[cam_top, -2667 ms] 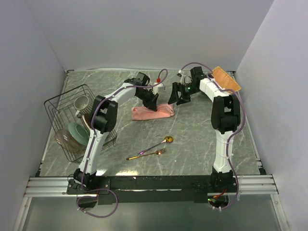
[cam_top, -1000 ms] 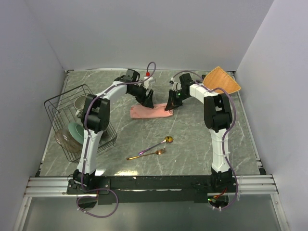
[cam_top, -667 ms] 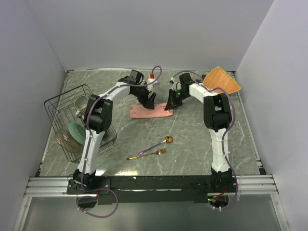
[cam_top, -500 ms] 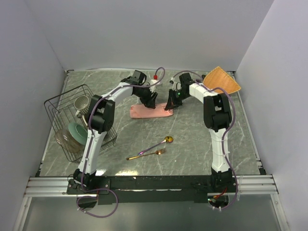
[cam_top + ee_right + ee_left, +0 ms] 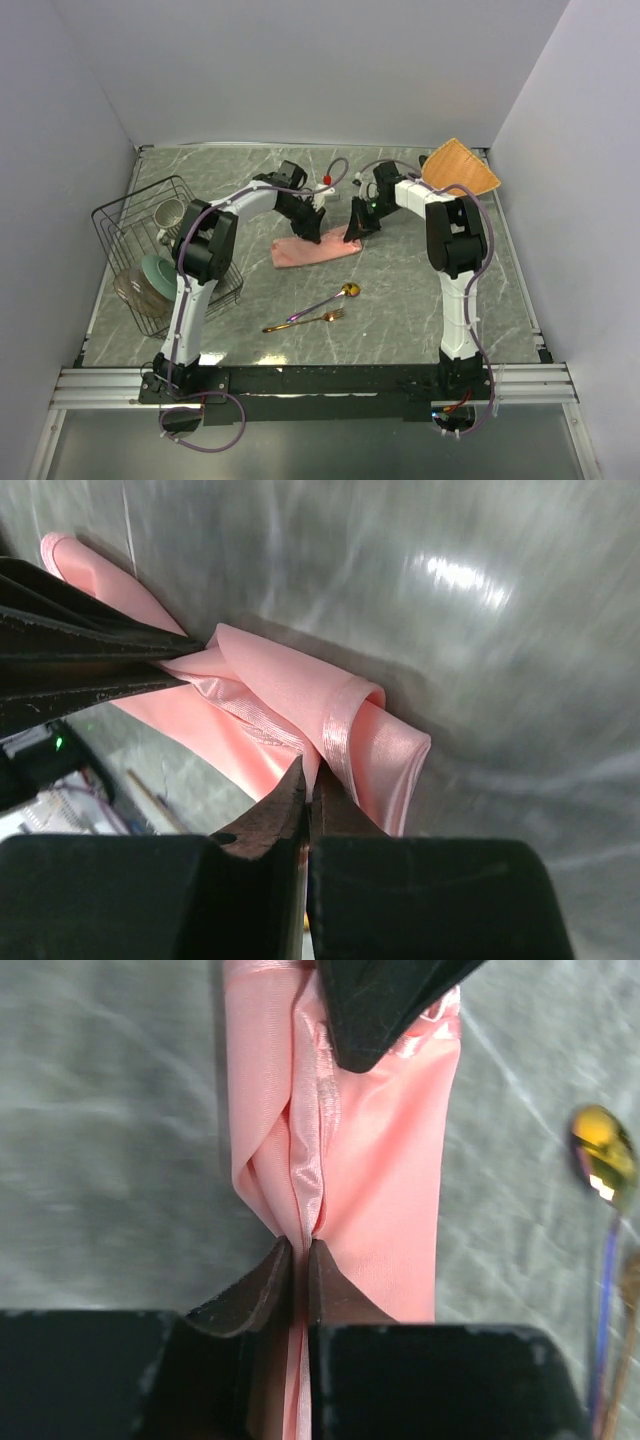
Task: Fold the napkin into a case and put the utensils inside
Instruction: Grasp the top corner of the smaller rectangle folded napkin from the folded napkin.
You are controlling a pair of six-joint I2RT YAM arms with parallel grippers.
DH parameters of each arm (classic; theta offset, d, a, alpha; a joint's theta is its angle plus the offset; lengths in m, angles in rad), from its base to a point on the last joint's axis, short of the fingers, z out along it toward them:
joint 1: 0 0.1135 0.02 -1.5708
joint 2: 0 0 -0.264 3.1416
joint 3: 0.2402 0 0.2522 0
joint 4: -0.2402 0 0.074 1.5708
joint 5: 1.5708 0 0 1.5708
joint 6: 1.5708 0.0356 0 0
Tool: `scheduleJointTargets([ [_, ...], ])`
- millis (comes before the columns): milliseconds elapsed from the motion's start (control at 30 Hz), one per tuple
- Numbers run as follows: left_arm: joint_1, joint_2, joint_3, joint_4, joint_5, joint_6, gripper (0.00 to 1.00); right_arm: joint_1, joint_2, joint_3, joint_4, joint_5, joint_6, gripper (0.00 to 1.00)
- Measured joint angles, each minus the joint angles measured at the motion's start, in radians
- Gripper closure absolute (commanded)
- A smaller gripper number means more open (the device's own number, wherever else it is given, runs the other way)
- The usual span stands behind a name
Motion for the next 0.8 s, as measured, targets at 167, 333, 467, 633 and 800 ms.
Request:
scheduleJointTargets([
  [167, -0.039, -0.034, -0.05, -0.046, 0.014, 0.027, 0.79, 0.01, -0.072, -0.117, -0.016, -0.004, 0.0, 1.0],
  [333, -0.05, -0.054, -0.085, -0.065, 0.045, 0.031, 0.45, 0.021, -0.11, -0.18, -0.022, -0.003, 0.0, 1.0],
  [467, -0.014, -0.078, -0.102, -0.047, 0.076, 0.009, 0.39, 0.021, -0.111, -0.188, -0.008, -0.011, 0.004, 1.0],
  [633, 0.042, -0.115, -0.107, 0.024, 0.123, -0.037, 0.39, 0.021, -0.122, -0.207, 0.022, -0.029, 0.01, 1.0],
  [800, 0.019, -0.121, -0.096, 0.088, 0.165, -0.092, 0.37, 0.021, -0.143, -0.224, 0.061, -0.042, 0.013, 1.0],
])
